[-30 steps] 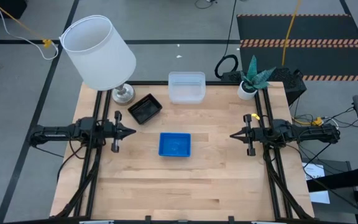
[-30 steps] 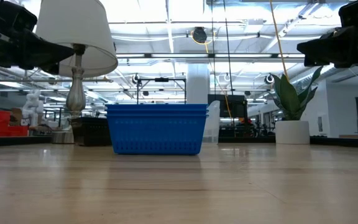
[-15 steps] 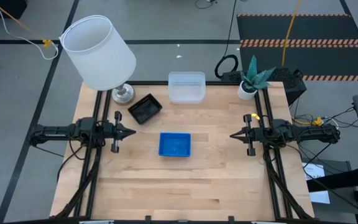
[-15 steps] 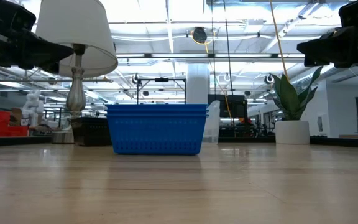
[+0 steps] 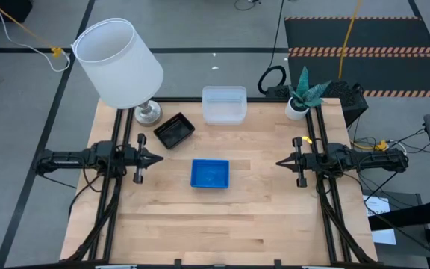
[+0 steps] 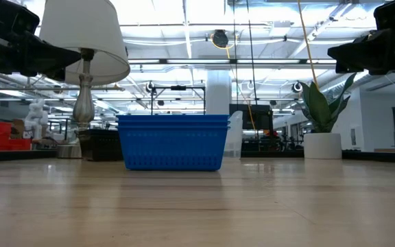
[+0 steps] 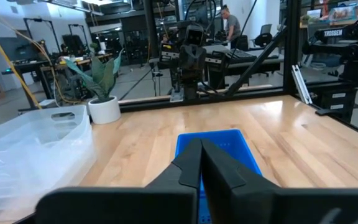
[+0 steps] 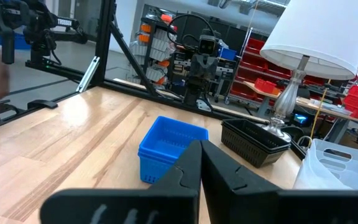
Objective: Stack baskets by color
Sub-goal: Return to Home Position
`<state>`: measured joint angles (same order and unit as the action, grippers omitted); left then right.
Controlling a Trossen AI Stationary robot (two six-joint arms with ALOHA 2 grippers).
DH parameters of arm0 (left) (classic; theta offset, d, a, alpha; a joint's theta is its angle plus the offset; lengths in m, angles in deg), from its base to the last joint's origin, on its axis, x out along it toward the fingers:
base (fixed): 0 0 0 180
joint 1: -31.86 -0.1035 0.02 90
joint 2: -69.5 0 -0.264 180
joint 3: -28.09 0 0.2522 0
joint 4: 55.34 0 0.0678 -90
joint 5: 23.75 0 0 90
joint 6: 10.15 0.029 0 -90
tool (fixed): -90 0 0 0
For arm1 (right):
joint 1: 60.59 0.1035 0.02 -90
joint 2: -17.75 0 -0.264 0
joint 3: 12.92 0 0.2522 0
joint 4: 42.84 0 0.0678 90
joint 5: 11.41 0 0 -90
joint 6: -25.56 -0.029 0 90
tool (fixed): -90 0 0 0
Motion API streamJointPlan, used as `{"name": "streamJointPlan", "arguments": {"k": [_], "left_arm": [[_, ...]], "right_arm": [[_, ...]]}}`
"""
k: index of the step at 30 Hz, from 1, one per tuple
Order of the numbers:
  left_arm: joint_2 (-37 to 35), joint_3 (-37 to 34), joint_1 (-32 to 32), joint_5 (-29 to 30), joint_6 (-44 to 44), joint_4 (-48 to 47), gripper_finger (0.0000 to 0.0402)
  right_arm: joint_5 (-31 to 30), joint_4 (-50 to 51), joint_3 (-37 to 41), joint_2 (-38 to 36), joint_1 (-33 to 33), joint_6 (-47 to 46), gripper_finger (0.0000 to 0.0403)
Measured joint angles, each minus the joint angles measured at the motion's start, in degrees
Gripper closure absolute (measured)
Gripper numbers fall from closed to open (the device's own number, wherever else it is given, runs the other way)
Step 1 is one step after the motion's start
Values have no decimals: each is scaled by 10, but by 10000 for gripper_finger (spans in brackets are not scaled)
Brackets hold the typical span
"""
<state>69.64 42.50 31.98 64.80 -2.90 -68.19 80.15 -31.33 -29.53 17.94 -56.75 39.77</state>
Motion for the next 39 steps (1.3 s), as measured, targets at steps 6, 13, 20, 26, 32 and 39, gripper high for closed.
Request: {"name": "streamJointPlan", "arguments": {"k": [6,13,20,26,32,39], "left_arm": [[0,0,0,0,0,0,390],[0,0,0,0,0,1,398],[0,0,0,0,0,1,375],[0,0,0,0,0,1,380],[0,0,0,0,0,1,395],[0,0,0,0,0,1,388]], "right_arm": [[0,0,0,0,0,0,403],[0,0,0,0,0,0,403],[0,0,0,0,0,0,403],[0,0,0,0,0,0,403],[0,0,0,0,0,0,403],[0,0,0,0,0,0,403]]}}
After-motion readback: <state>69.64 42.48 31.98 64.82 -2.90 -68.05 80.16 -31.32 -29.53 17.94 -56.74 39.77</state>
